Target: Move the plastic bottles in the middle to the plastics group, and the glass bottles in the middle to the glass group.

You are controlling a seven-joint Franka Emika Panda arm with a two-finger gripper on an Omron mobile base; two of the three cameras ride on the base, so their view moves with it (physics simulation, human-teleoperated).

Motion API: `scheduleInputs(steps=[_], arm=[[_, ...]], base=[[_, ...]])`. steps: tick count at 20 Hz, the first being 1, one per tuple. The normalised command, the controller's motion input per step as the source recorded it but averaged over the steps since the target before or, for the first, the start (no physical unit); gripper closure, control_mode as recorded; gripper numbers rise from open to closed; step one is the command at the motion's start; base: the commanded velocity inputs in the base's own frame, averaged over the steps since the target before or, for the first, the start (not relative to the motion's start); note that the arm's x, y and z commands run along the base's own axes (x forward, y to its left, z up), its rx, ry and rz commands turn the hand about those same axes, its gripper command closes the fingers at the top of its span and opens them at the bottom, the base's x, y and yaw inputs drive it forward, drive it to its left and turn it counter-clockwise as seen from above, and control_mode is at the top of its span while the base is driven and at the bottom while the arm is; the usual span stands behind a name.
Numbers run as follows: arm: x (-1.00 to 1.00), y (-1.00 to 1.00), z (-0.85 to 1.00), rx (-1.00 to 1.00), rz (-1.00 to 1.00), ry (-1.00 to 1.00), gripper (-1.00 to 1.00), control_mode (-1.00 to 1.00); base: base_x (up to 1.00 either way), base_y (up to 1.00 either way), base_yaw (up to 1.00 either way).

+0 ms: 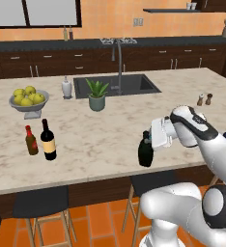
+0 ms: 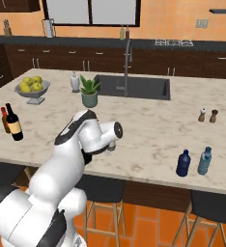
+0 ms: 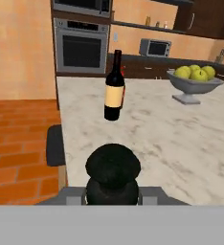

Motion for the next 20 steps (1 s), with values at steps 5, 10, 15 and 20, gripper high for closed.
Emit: scheduleInputs(steps=[5, 10, 15, 20], arm=[[0.28, 1.00, 0.22, -0.10, 0.17, 0.01, 1.00, -1.00], [0.46, 0.54, -0.01, 0.11, 0.01, -0.03, 1.00, -1.00], [0.64, 0.79, 0.19, 0.13, 0.03, 0.05, 1.00, -1.00], [0.59, 0.85, 0.26, 0.09, 0.08, 0.23, 1.00, -1.00]], base=[[0.00, 0.00, 0.00], [0.00, 0.00, 0.00], [0.00, 0.00, 0.00], [0.00, 0.00, 0.00]])
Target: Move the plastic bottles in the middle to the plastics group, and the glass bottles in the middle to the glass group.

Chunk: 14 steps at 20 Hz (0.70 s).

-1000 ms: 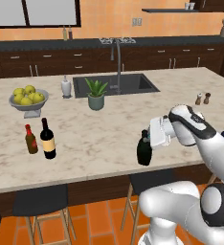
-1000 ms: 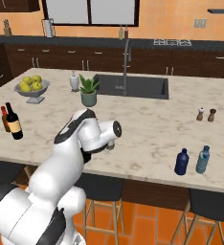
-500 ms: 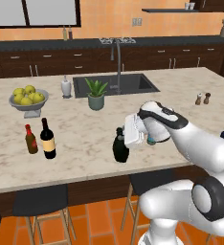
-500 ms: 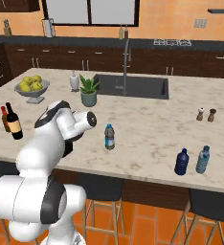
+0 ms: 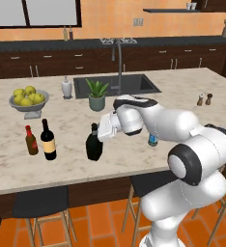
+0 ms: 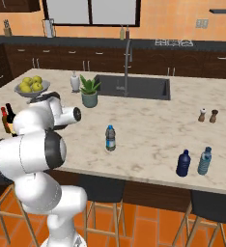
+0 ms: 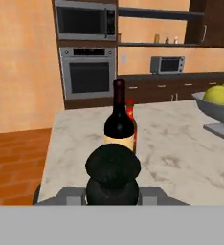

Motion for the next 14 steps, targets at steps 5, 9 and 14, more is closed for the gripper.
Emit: scheduleInputs(steps=[5, 9, 14], arm=[[0.00, 0.16, 0.03, 0.12, 0.07, 0.07, 1.00, -1.00], [0.05, 0.18, 0.00, 0.15, 0.15, 0.04, 1.00, -1.00], [0.24, 0.57, 0.06, 0.03, 0.21, 0.21, 1.00, -1.00]], base=[[0.00, 0.00, 0.00], [0.00, 0.00, 0.00], [0.00, 0.00, 0.00]])
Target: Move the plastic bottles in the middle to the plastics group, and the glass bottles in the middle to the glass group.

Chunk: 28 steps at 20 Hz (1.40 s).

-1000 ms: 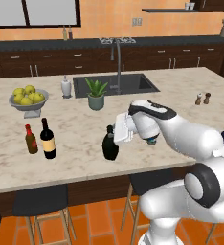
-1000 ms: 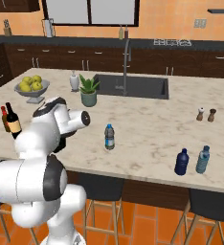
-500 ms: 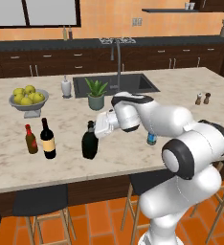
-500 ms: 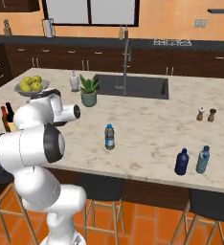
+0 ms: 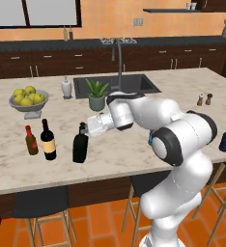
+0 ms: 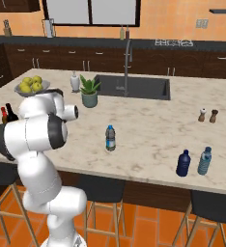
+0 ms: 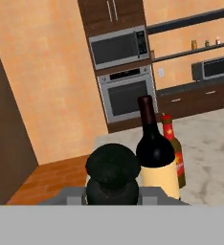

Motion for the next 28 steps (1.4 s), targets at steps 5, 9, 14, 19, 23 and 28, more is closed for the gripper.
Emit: scheduleInputs(steps=[5, 9, 14, 19, 23, 28], arm=[[0.09, 0.49, 0.01, 0.00, 0.12, 0.04, 1.00, -1.00], [0.00, 0.04, 0.01, -0.03, 0.00, -0.19, 1.00, -1.00], [0.05, 0.06, 0.03, -0.01, 0.00, -0.14, 1.00, -1.00], [0.08, 0.17, 0.00, 0.00, 0.00, -0.06, 1.00, -1.00], [0.01, 0.00, -0.01, -0.01, 0.00, 0.00, 1.00, -1.00], [0.03, 0.00, -0.16, 0.00, 0.00, -0.03, 1.00, -1.00]], base=[[0.00, 0.00, 0.00], [0.00, 0.00, 0.00], [0.00, 0.00, 0.00], [0.00, 0.00, 0.00], [0.00, 0.00, 0.00], [0.00, 0.00, 0.00]])
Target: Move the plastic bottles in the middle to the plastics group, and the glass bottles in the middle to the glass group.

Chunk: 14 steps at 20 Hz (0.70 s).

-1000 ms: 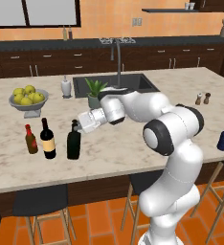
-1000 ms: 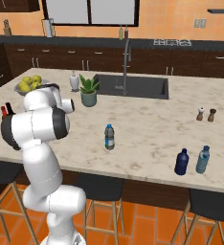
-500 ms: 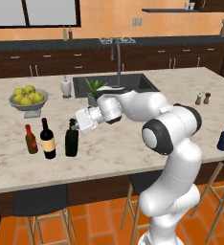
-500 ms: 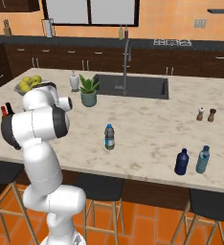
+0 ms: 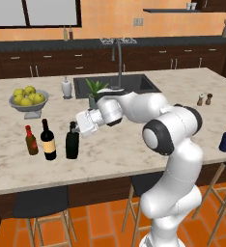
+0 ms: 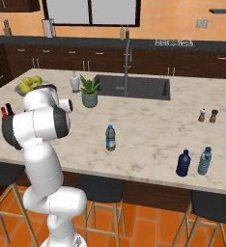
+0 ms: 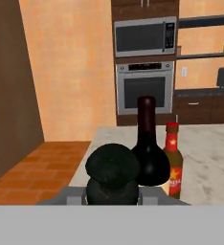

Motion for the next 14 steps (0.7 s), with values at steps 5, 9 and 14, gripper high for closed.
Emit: scheduleInputs(steps=[5, 9, 14], arm=[[0.04, 0.08, 0.00, -0.08, 0.00, -0.08, 1.00, -1.00], [0.16, 0.13, -0.04, -0.12, 0.00, -0.08, 1.00, -1.00], [0.01, 0.13, -0.38, -0.06, 0.00, -0.05, 1.00, -1.00]], base=[[0.00, 0.00, 0.00], [0.00, 0.00, 0.00], [0.00, 0.00, 0.00]])
